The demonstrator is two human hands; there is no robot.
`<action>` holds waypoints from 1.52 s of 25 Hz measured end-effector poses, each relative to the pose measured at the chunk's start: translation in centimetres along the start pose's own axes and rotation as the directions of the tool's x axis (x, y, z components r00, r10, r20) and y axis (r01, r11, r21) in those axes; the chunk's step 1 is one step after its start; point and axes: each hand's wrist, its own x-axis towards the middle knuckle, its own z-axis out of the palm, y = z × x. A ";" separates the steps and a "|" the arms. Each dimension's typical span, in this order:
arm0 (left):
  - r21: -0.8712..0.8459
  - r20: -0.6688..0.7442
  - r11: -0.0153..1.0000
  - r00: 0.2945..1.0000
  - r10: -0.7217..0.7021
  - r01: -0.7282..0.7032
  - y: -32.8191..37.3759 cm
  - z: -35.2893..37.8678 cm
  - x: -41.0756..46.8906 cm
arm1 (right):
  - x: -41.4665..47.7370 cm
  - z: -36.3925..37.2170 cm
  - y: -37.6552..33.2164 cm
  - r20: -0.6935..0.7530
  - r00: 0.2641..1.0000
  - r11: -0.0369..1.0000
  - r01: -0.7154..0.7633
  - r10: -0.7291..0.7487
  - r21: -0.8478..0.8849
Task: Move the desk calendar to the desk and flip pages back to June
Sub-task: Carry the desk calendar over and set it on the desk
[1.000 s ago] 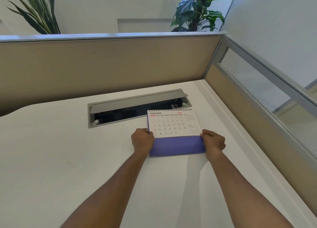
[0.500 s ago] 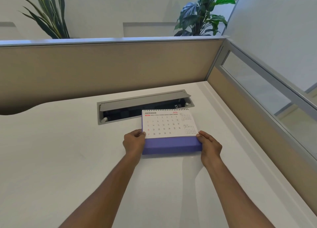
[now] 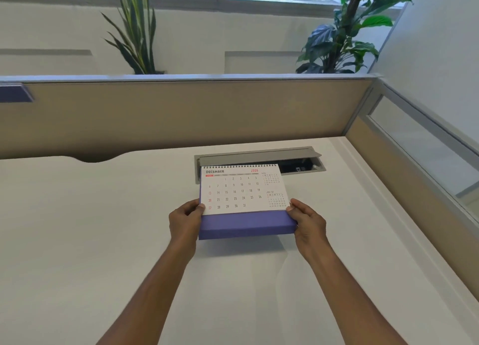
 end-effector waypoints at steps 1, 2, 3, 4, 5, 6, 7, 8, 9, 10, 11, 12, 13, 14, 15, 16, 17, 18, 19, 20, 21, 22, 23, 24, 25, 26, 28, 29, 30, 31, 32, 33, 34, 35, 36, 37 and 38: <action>-0.023 -0.012 1.000 1.000 0.007 -0.007 0.4 -1.6 -0.2 | -0.7 1.1 0.2 0.041 0.999 1.000 -0.010 0.010 -0.010; -0.041 -0.020 0.999 1.000 0.015 -0.016 0.7 -3.1 -0.5 | -1.3 2.1 0.3 0.084 0.996 0.999 -0.018 0.020 -0.027; -0.056 -0.033 0.998 0.999 0.025 -0.027 1.1 -4.7 -0.7 | -2.1 3.3 0.5 0.136 0.990 0.998 -0.021 0.028 -0.057; -0.066 -0.047 0.997 0.998 0.039 -0.042 1.5 -6.5 -1.0 | -2.9 4.5 0.8 0.191 0.981 0.995 -0.019 0.037 -0.094; -0.075 -0.061 0.996 0.997 0.051 -0.055 1.9 -8.0 -1.2 | -3.5 5.6 1.2 0.243 0.969 0.992 -0.013 0.043 -0.127; -0.084 -0.078 0.994 0.995 0.065 -0.071 2.3 -9.7 -1.4 | -4.2 6.8 1.7 0.290 0.956 0.989 -0.007 0.051 -0.150; -0.088 -0.091 0.992 0.993 0.079 -0.087 2.5 -10.9 -1.4 | -4.6 7.7 2.0 0.324 0.945 0.987 -0.001 0.054 -0.162; -0.094 -0.114 0.990 0.989 0.094 -0.105 2.7 -12.4 -1.5 | -5.2 8.8 2.3 0.358 0.932 0.984 0.005 0.059 -0.176; -0.100 -0.140 0.987 0.984 0.113 -0.127 3.0 -14.3 -1.6 | -5.8 10.3 2.9 0.388 0.919 0.981 0.012 0.065 -0.194; -0.105 -0.159 0.984 0.979 0.128 -0.146 3.3 -15.6 -1.7 | -6.3 11.4 3.3 0.409 0.910 0.978 0.020 0.069 -0.210; -0.108 -0.177 0.981 0.974 0.139 -0.159 3.4 -17.1 -1.7 | -6.8 12.7 3.8 0.430 0.900 0.973 0.031 0.072 -0.227; -0.112 -0.192 0.979 0.971 0.145 -0.168 3.5 -18.4 -1.7 | -7.2 13.8 4.2 0.447 0.892 0.969 0.045 0.071 -0.243; -0.116 -0.210 0.978 0.966 0.149 -0.176 3.4 -19.9 -1.7 | -7.8 15.2 4.7 0.468 0.881 0.963 0.062 0.071 -0.263; -0.118 -0.228 0.976 0.962 0.153 -0.183 3.4 -21.4 -1.7 | -8.4 16.6 5.3 0.488 0.870 0.956 0.081 0.071 -0.282; -0.120 -0.240 0.975 0.958 0.155 -0.188 3.3 -22.6 -1.7 | -8.8 17.8 5.8 0.505 0.860 0.948 0.101 0.070 -0.303; -0.124 -0.248 0.974 0.956 0.157 -0.192 3.1 -23.6 -1.6 | -9.2 18.8 6.3 0.520 0.851 0.940 0.119 0.069 -0.320; -0.131 -0.255 0.972 0.954 0.157 -0.195 2.9 -24.5 -1.5 | -9.6 19.7 6.8 0.536 0.841 0.933 0.134 0.070 -0.333; -0.142 -0.265 0.970 0.952 0.155 -0.198 2.6 -25.3 -1.4 | -10.0 20.6 7.3 0.553 0.830 0.927 0.147 0.074 -0.344; -0.152 -0.275 0.968 0.949 0.151 -0.198 2.2 -26.2 -1.3 | -10.4 21.3 7.8 0.568 0.819 0.923 0.155 0.079 -0.352; -0.162 -0.284 0.967 0.948 0.145 -0.196 1.8 -27.0 -1.2 | -10.7 22.1 8.4 0.578 0.812 0.919 0.161 0.084 -0.359; -0.172 -0.290 0.966 0.947 0.137 -0.192 1.4 -27.6 -1.1 | -10.9 22.6 8.9 0.583 0.808 0.916 0.166 0.086 -0.365; -0.183 -0.296 0.965 0.946 0.129 -0.189 1.0 -28.1 -0.9 | -11.0 23.0 9.3 0.586 0.806 0.912 0.172 0.087 -0.373; -0.196 -0.303 0.963 0.945 0.121 -0.186 0.4 -28.6 -0.6 | -11.2 23.5 9.9 0.588 0.804 0.905 0.179 0.091 -0.385; -0.220 -0.307 0.958 0.945 0.110 -0.183 -0.1 -29.0 -0.4 | -11.2 23.9 10.5 0.588 0.803 0.899 0.184 0.095 -0.396; -0.265 -0.303 0.947 0.948 0.097 -0.182 -0.5 -29.3 -0.3 | -11.3 24.1 11.0 0.588 0.803 0.893 0.190 0.098 -0.408; -0.325 -0.289 0.928 0.954 0.086 -0.182 -1.0 -29.6 -0.2 | -11.4 24.4 11.6 0.586 0.804 0.888 0.195 0.098 -0.416; -0.429 -0.266 0.885 0.961 0.070 -0.183 -1.9 -30.0 0.0 | -11.5 24.6 12.6 0.586 0.805 0.883 0.205 0.092 -0.422; -0.463 -0.267 0.868 0.962 0.058 -0.181 -2.3 -30.2 0.1 | -11.6 24.6 13.1 0.586 0.805 0.882 0.209 0.091 -0.423; -0.489 -0.273 0.854 0.961 0.046 -0.179 -2.7 -30.4 0.2 | -11.7 24.6 13.6 0.587 0.804 0.880 0.211 0.092 -0.426; -0.502 -0.278 0.847 0.960 0.033 -0.174 -3.0 -30.5 0.3 | -11.8 24.6 13.9 0.586 0.805 0.879 0.211 0.091 -0.427; -0.508 -0.282 0.845 0.959 0.020 -0.166 -3.4 -30.6 0.4 | -11.8 24.5 14.3 0.586 0.805 0.880 0.211 0.090 -0.426; -0.511 -0.280 0.846 0.960 0.006 -0.154 -3.8 -30.8 0.6 | -11.9 24.6 14.7 0.587 0.805 0.881 0.210 0.090 -0.424; -0.513 -0.271 0.847 0.962 -0.004 -0.141 -4.1 -31.0 0.8 | -12.0 24.6 15.0 0.589 0.803 0.882 0.212 0.088 -0.420; -0.513 -0.261 0.848 0.965 -0.008 -0.132 -4.4 -31.1 0.9 | -12.0 24.6 15.2 0.595 0.799 0.885 0.213 0.087 -0.415; -0.512 -0.250 0.850 0.968 -0.010 -0.124 -4.6 -31.3 1.1 | -12.0 24.7 15.4 0.599 0.796 0.886 0.213 0.087 -0.412; -0.506 -0.241 0.855 0.970 -0.011 -0.116 -4.8 -31.4 1.3 | -12.0 24.7 15.6 0.602 0.794 0.887 0.212 0.088 -0.409; -0.493 -0.232 0.863 0.973 -0.012 -0.107 -4.7 -31.4 1.5 | -11.9 24.7 15.7 0.604 0.793 0.888 0.214 0.085 -0.406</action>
